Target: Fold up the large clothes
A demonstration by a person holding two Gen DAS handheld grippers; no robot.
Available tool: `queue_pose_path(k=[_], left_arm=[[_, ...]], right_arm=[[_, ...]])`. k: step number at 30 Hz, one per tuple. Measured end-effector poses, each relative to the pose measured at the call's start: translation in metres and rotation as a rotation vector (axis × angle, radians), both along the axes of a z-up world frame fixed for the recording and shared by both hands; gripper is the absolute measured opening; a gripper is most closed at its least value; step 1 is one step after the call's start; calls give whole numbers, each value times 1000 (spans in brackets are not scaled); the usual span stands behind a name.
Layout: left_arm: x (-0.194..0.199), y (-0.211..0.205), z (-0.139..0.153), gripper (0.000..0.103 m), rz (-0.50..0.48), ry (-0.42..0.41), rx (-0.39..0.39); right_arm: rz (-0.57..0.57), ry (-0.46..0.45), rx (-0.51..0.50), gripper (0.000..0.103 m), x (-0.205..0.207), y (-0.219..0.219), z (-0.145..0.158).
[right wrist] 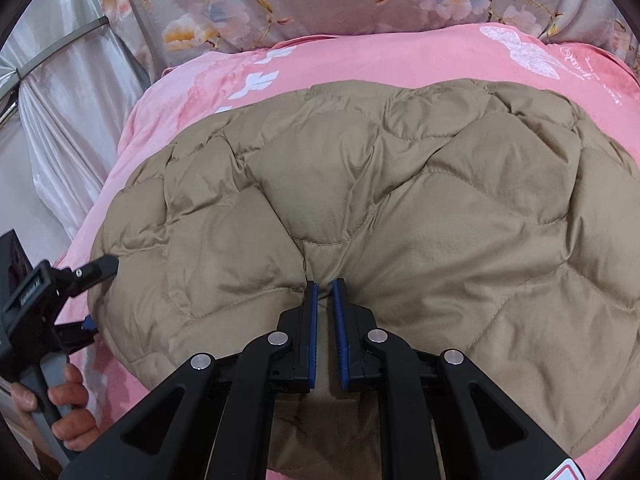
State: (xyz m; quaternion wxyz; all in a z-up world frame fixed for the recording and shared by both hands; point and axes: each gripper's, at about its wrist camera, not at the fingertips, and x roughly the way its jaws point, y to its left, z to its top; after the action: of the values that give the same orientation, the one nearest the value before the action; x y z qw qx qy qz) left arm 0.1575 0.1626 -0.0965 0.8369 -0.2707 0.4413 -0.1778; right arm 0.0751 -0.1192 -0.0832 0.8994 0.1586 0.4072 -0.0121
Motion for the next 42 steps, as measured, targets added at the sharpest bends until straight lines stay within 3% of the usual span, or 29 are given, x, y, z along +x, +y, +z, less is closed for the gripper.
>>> queue_pose_path(k=[2, 7, 11, 18, 20, 23, 26, 31, 34, 38, 40, 42], left_arm=[[1, -6, 9, 64, -17, -19, -4], [-12, -16, 49, 32, -57, -128, 8], [-24, -26, 88, 17, -121, -210, -57], [-54, -96, 150, 13, -283, -367, -5], [-64, -112, 163, 12, -320, -404, 2], [-76, -136, 182, 11, -370, -458, 27], [-87, -160, 194, 11, -412, -496, 48], [-100, -188, 195, 11, -468, -504, 61], [-109, -204, 189, 11, -502, -500, 99], [-119, -227, 183, 11, -557, -498, 125], [-123, -245, 181, 10, -603, -493, 140], [-126, -262, 178, 10, -643, -491, 154]], right_arm=[[3, 4, 17, 11, 2, -3, -4], [1, 8, 44, 7, 9, -10, -9], [6, 12, 58, 6, 12, -13, -11], [18, 56, 131, 3, 15, -31, -3], [-5, 58, 179, 5, -2, -42, 7], [15, 17, 141, 10, -44, -49, 28], [17, 27, 175, 10, -74, -58, 23], [51, 41, 330, 9, -68, -60, -19], [66, 16, 337, 4, -57, -55, -31], [62, -1, 377, 2, -60, -58, -32], [52, -9, 434, 3, -75, -69, -28], [29, -41, 428, 3, -98, -85, -18]])
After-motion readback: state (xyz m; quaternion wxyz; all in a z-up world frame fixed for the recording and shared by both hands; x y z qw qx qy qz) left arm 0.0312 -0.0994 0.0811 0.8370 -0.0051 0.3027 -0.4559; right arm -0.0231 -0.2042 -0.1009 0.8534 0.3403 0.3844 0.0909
